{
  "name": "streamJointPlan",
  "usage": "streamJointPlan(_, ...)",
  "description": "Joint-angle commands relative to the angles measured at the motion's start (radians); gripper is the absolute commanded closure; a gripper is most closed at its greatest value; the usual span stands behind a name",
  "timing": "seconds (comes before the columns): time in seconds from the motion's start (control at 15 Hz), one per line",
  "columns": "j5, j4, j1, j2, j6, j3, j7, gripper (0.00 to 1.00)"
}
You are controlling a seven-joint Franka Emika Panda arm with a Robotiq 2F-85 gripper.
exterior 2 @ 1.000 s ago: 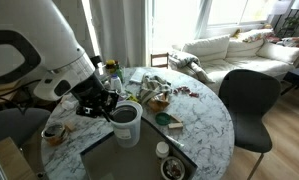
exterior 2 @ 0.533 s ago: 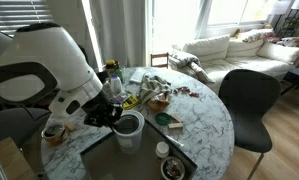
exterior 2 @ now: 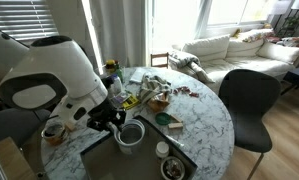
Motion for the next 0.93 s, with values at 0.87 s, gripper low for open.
streamJointPlan(0.87,-0.254,0.213,0.046,-0.322,-0.651,0.041,-0.471,0.0)
